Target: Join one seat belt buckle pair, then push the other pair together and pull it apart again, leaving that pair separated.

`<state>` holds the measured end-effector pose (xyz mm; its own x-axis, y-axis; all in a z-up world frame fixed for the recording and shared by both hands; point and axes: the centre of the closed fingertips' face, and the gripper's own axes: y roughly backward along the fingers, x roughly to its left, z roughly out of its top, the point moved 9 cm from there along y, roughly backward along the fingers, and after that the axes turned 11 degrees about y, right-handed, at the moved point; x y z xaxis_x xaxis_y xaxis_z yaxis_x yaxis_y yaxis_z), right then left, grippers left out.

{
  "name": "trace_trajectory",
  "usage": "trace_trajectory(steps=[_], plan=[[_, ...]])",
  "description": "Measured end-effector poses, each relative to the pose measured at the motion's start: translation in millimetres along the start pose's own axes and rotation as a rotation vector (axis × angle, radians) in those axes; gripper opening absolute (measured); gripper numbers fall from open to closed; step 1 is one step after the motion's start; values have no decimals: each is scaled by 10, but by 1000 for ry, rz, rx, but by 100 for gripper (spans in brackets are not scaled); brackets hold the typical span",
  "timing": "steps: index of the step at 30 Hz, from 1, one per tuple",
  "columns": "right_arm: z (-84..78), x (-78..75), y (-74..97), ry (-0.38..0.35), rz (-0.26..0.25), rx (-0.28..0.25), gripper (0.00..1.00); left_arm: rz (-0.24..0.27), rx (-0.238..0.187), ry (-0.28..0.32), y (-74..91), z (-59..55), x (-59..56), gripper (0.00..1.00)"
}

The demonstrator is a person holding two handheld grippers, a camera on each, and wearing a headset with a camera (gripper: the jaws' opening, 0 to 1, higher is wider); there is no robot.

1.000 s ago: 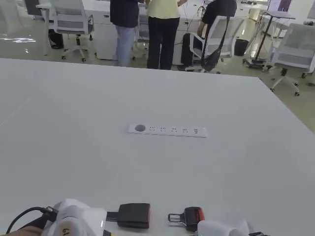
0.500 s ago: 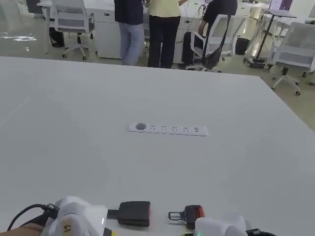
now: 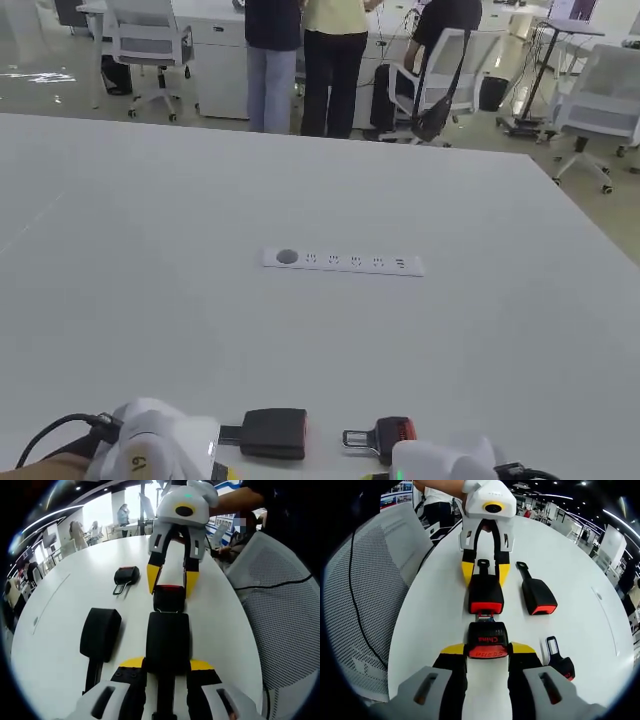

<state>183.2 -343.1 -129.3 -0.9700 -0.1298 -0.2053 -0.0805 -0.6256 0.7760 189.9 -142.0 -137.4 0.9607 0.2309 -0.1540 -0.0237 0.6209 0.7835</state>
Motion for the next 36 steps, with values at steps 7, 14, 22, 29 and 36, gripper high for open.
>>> trace_trajectory(steps=[7,14,22,29,36], plan=[[-25,-4,-25,-1,0,6,28,1,-2,3,3,9,-3,31],[-21,-3,-54,-7,-5,3,28,-1,-2,1,0,8,5,31],[11,-2,-93,-11,-6,1,28,-1,-2,1,4,20,-6,31],[34,3,-109,-11,-7,1,28,-1,4,0,5,15,-1,31],[-4,-47,-201,-19,-19,22,28,-2,10,3,7,5,4,30]])
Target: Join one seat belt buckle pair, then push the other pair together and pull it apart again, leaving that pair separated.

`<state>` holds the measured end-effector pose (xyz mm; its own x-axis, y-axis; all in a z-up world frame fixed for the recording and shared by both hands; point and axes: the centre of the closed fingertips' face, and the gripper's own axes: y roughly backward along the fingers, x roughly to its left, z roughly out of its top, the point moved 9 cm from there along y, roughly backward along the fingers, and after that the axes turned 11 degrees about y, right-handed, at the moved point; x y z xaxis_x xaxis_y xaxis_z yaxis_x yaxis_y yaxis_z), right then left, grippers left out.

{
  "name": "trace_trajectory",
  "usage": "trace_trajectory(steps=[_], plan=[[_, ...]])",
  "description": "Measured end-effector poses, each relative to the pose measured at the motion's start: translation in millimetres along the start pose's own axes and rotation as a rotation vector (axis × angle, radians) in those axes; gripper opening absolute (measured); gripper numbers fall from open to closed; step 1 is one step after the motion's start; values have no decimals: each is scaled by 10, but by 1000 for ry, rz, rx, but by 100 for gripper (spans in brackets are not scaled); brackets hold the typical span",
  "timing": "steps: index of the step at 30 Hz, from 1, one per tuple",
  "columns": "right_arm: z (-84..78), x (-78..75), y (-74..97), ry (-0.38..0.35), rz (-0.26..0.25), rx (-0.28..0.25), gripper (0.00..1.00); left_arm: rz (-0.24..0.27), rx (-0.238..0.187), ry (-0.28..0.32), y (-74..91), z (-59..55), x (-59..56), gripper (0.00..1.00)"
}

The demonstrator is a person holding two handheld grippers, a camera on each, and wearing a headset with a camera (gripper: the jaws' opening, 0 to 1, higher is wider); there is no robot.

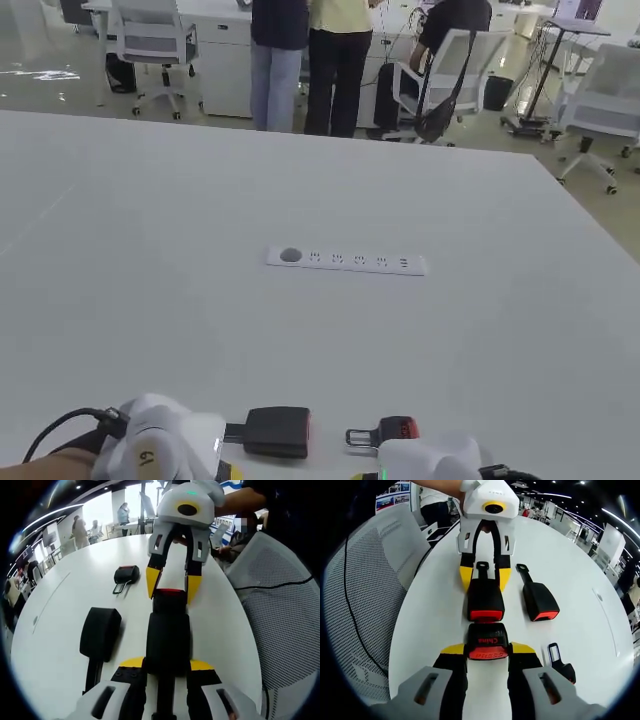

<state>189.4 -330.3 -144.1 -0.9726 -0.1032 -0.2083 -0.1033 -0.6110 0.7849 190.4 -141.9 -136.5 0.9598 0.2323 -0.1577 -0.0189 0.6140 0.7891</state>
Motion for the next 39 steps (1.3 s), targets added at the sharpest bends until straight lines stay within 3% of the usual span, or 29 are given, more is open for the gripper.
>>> trace_trajectory(steps=[2,4,13,16,19,24,26,30,34,39], plan=[[84,91,118,2,-3,3,28,1,3,-1,0,-2,-1,31],[33,75,69,-1,1,2,28,1,3,0,2,-1,-5,31],[82,62,129,6,0,-2,28,8,4,-2,2,-4,-14,31],[61,40,105,2,3,-2,28,14,48,-14,-13,48,-20,31],[65,36,91,-1,4,5,28,13,59,-16,-11,41,-5,31],[23,39,113,19,-2,-14,28,8,55,-16,-8,18,3,31],[17,55,116,10,-6,-27,28,9,44,-11,-20,22,-7,31],[19,34,73,-1,-12,-9,28,19,62,-7,-32,52,-20,31],[-25,52,94,-16,-9,-48,28,8,51,-19,-28,31,-13,31],[-12,47,99,-18,-5,-48,29,5,51,-21,-31,45,-31,32]])
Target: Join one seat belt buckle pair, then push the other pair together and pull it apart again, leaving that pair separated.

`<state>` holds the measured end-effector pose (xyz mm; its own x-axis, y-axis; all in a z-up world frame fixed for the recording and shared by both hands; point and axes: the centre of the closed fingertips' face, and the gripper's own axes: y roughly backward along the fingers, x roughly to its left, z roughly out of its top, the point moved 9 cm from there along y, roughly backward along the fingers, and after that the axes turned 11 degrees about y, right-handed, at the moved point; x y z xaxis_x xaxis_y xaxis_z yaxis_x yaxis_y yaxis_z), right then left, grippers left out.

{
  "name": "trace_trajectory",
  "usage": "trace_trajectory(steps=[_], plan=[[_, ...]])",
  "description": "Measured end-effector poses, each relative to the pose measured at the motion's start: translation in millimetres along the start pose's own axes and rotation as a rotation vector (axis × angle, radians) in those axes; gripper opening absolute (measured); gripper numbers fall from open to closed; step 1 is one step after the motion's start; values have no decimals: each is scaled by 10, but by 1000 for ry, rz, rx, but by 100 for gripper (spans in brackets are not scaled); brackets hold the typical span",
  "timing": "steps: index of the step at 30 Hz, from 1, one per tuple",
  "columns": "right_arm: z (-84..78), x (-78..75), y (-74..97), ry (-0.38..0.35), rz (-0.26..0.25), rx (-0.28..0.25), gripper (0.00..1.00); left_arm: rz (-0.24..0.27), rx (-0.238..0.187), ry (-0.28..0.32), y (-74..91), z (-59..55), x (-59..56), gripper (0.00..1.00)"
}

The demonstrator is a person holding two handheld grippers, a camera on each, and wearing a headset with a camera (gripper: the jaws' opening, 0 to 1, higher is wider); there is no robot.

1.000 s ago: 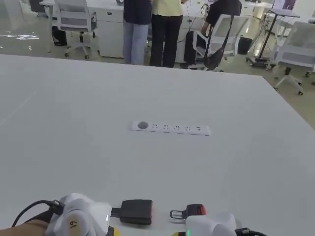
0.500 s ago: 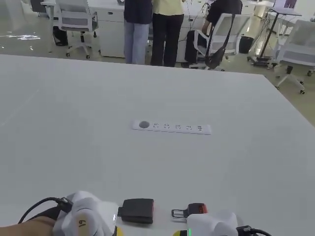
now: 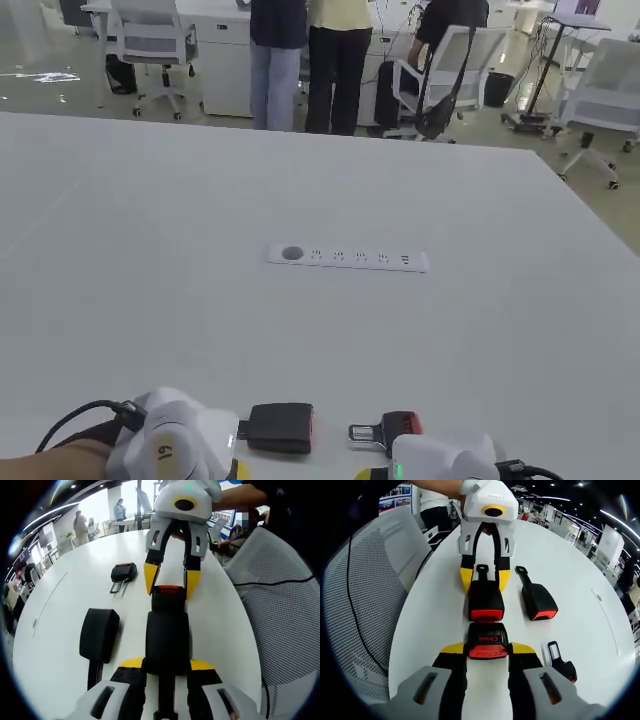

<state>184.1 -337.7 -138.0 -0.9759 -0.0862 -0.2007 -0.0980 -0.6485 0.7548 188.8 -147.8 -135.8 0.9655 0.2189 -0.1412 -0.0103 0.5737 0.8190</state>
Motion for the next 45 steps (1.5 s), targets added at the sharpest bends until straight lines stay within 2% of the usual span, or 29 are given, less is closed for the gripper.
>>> trace_trajectory(steps=[4,8,11,15,20,31,37,45], plan=[[27,1,26,16,7,9,31,3,6,-11,3,4,-1,32],[16,-5,27,-33,-3,14,32,17,32,-34,22,15,-3,33],[20,10,59,-47,-7,12,37,23,39,-34,42,-2,18,33],[39,-8,90,-91,-24,-8,42,28,21,-16,78,9,31,35],[68,-15,148,-84,-28,-3,46,34,6,-5,148,77,2,36],[69,-125,335,-107,-62,-9,53,43,-27,31,250,108,48,38],[17,-226,411,-121,-84,-5,55,56,-47,41,316,176,97,39],[-48,-319,487,-137,-105,3,56,81,-73,65,383,254,263,41]])
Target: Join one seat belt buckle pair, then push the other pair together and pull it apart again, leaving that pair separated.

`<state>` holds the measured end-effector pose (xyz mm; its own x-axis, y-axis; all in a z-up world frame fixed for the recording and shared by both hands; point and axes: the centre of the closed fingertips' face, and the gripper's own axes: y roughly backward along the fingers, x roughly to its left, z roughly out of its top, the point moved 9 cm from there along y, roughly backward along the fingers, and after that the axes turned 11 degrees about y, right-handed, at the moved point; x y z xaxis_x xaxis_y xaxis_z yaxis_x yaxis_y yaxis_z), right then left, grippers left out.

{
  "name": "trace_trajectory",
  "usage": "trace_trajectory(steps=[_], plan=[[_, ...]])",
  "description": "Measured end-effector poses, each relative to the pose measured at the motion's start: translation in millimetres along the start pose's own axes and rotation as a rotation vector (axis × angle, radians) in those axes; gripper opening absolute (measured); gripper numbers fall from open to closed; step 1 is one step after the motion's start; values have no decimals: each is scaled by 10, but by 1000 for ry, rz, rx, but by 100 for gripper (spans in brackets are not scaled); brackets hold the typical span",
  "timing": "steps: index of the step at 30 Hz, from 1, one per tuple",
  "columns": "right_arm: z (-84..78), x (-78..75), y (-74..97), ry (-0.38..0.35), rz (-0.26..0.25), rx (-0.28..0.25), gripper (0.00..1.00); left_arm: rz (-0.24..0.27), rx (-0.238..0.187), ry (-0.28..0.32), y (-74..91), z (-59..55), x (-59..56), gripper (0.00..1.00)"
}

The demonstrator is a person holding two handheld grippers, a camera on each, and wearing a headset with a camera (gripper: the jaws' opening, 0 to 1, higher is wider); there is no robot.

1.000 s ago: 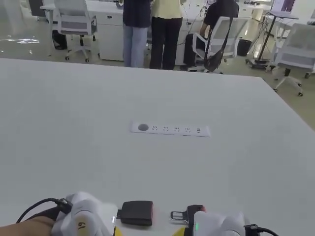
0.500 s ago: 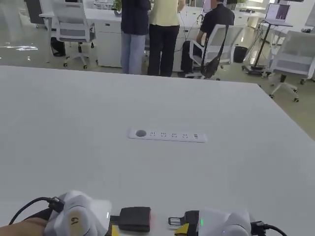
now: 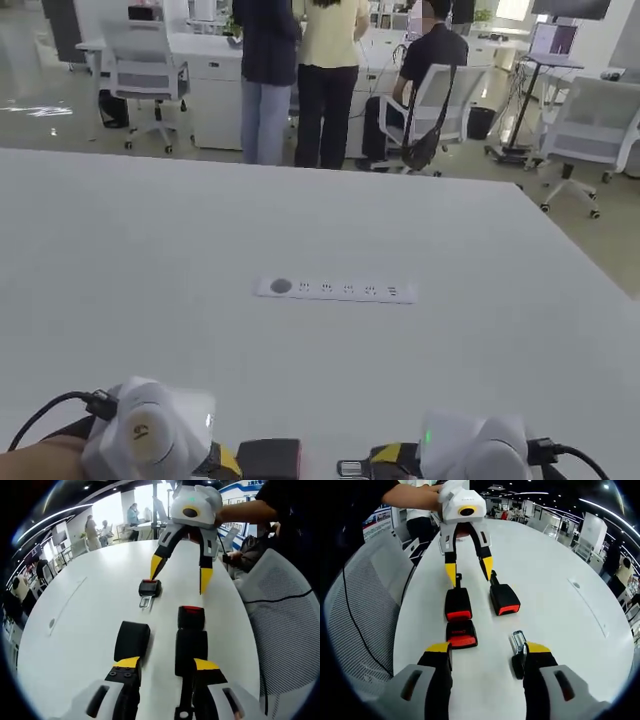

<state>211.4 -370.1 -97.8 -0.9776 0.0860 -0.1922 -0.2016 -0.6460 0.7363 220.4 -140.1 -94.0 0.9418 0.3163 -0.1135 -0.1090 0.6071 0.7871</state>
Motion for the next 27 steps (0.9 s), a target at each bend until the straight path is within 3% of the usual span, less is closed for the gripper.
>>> trace_trajectory(steps=[10,27], plan=[[-76,-139,75,-21,-19,4,57,17,6,-1,-18,77,119,41],[-289,-307,40,-33,-16,34,56,35,32,-12,-116,185,393,41]])
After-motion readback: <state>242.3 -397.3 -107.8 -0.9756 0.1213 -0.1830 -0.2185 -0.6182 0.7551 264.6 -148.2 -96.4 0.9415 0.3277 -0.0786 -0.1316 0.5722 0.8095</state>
